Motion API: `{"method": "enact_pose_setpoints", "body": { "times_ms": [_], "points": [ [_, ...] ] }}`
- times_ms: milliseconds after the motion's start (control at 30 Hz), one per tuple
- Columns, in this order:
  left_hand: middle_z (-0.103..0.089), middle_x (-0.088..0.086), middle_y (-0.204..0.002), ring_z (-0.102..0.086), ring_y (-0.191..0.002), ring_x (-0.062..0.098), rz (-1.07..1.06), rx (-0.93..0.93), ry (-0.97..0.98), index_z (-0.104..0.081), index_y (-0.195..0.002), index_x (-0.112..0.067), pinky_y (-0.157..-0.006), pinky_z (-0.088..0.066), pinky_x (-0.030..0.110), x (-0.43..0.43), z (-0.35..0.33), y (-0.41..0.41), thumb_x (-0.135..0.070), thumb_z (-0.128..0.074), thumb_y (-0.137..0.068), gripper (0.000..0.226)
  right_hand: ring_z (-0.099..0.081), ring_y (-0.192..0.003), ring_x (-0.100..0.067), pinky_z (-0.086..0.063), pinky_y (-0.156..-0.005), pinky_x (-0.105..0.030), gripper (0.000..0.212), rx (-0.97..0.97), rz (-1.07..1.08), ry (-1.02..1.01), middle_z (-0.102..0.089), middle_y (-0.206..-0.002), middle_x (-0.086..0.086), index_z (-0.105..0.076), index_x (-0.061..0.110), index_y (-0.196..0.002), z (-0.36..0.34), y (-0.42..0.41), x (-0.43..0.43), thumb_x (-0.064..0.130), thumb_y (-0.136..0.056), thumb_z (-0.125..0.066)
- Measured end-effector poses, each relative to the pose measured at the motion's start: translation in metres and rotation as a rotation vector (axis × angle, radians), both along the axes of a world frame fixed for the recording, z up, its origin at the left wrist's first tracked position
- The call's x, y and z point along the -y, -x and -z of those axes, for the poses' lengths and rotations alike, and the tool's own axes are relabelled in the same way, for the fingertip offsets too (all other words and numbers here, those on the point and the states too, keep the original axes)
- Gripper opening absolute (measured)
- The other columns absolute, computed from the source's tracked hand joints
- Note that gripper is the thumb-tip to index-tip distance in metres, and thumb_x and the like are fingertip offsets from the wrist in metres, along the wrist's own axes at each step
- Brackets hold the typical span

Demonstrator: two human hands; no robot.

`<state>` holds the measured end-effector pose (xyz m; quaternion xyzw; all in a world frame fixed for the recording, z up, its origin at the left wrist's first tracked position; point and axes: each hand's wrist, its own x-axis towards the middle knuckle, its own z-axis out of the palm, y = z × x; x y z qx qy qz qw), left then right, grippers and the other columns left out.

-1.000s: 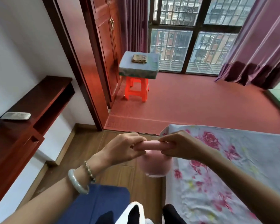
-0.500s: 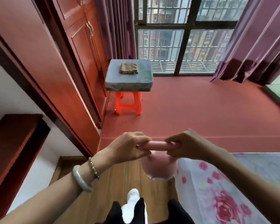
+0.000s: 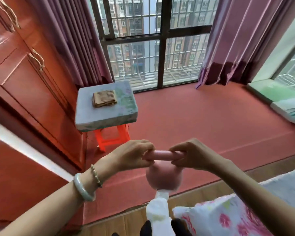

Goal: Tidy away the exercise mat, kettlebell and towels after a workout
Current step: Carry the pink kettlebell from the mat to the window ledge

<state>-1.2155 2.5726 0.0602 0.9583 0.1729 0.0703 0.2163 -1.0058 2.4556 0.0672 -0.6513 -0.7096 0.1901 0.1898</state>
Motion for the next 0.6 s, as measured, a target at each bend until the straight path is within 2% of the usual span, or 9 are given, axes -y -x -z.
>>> {"method": "enact_pose_setpoints", "body": {
  "times_ms": [133, 200, 267, 333, 467, 600],
  "points": [
    [-0.06, -0.004, -0.083, -0.053, -0.071, 0.01, 0.075, -0.013, 0.024, -0.064, -0.094, -0.016, -0.064, -0.038, 0.017, -0.069, 0.013, -0.066, -0.026, -0.069, -0.074, 0.023, -0.046, -0.054, -0.017, -0.035, -0.054, -0.02, 0.027, -0.039, 0.046, 0.006, -0.046, -0.056, 0.006, -0.073, 0.026, -0.087, 0.016, -0.061, -0.056, 0.029, -0.062, -0.066],
    [-0.062, -0.002, -0.083, -0.057, -0.072, 0.014, 0.117, -0.028, 0.031, -0.064, -0.095, -0.016, -0.064, -0.043, 0.022, -0.101, 0.015, -0.101, -0.031, -0.065, -0.074, 0.025, -0.042, -0.055, -0.015, -0.036, -0.054, -0.022, 0.028, -0.04, 0.067, 0.018, -0.047, -0.056, 0.004, -0.073, 0.026, -0.087, 0.019, -0.094, -0.082, 0.028, -0.061, -0.066],
    [-0.062, -0.001, -0.082, -0.059, -0.07, 0.018, 0.161, -0.017, 0.027, -0.065, -0.094, -0.016, -0.063, -0.047, 0.031, -0.131, 0.013, -0.136, -0.036, -0.058, -0.074, 0.029, -0.043, -0.058, -0.01, -0.034, -0.054, -0.019, 0.032, -0.051, 0.111, 0.018, -0.047, -0.057, 0.007, -0.073, 0.026, -0.091, 0.016, -0.125, -0.107, 0.028, -0.06, -0.066],
    [-0.062, -0.002, -0.08, -0.059, -0.068, 0.018, 0.183, 0.023, 0.01, -0.065, -0.092, -0.015, -0.059, -0.047, 0.031, -0.161, 0.009, -0.172, -0.036, -0.056, -0.073, 0.03, -0.046, -0.062, -0.007, -0.032, -0.054, -0.016, 0.035, -0.059, 0.151, 0.001, -0.048, -0.057, 0.009, -0.074, 0.024, -0.093, 0.012, -0.155, -0.132, 0.027, -0.059, -0.067],
    [-0.061, -0.001, -0.08, -0.055, -0.069, 0.017, 0.225, 0.065, 0.022, -0.064, -0.092, -0.013, -0.06, -0.041, 0.025, -0.222, 0.007, -0.241, -0.035, -0.055, -0.071, 0.031, -0.056, -0.057, -0.012, -0.041, -0.056, -0.026, 0.037, -0.053, 0.283, -0.043, -0.066, -0.064, 0.001, -0.075, 0.022, -0.091, 0.005, -0.211, -0.179, 0.028, -0.056, -0.068],
    [-0.057, -0.002, -0.079, -0.05, -0.07, 0.014, 0.292, 0.059, 0.094, -0.06, -0.091, -0.012, -0.063, -0.04, 0.023, -0.283, 0.01, -0.315, -0.034, -0.053, -0.072, 0.03, -0.051, -0.057, -0.015, -0.039, -0.056, -0.027, 0.032, -0.068, 0.386, -0.036, -0.056, -0.061, 0.0, -0.073, 0.023, -0.086, 0.002, -0.268, -0.227, 0.03, -0.055, -0.064]
  ]
}}
